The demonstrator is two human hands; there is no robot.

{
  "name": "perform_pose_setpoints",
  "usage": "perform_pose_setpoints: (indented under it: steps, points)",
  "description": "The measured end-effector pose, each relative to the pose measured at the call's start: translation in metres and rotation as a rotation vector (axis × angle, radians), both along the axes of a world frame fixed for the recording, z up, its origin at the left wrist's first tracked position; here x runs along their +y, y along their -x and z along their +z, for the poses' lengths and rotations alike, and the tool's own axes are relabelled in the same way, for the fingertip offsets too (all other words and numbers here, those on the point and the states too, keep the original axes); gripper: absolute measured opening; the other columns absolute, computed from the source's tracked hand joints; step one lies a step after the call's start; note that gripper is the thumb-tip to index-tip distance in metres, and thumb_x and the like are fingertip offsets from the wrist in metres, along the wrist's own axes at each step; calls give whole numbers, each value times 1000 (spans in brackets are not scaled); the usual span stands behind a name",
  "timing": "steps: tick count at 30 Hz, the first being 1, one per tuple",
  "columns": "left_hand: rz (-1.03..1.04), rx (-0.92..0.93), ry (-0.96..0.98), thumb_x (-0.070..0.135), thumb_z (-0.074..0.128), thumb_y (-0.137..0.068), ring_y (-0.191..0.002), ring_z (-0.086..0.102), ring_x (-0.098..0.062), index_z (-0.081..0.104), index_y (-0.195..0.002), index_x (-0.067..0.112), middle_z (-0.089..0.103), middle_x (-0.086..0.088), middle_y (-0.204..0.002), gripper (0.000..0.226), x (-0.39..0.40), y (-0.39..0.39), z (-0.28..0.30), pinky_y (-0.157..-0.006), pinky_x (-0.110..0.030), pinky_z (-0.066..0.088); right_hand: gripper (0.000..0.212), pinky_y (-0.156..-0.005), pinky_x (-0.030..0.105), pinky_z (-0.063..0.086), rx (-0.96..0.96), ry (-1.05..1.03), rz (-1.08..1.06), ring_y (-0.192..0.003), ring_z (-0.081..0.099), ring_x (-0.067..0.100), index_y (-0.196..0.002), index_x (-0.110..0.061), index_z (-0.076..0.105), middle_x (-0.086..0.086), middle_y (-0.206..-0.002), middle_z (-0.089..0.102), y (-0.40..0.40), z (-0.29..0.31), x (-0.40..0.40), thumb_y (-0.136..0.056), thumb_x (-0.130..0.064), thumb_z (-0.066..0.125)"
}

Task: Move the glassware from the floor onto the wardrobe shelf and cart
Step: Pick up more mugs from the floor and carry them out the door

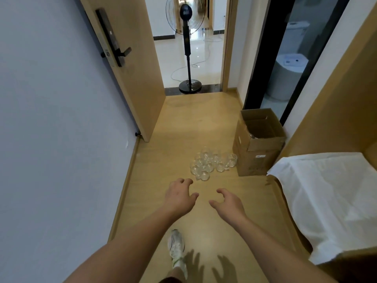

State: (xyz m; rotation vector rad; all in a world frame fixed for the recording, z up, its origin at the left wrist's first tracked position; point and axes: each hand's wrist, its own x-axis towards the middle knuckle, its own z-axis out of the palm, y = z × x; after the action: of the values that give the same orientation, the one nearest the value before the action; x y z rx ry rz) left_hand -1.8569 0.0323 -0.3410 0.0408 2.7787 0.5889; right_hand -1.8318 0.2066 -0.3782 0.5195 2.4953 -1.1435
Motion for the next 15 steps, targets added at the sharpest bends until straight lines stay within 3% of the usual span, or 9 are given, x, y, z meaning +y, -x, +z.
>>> perform_pose_setpoints:
  steps: [15]
  points:
    - [54,-223,-157,44,59,-94,-131,47,-30,50,-142,21,52,-8,-140,54,-46,239,-68,-107,-37,40,59,-103,33,45,-221,-123,-44,-129,53,23,-138,-22,56,5,-137,60,196,-33,-42,-86,-46,71]
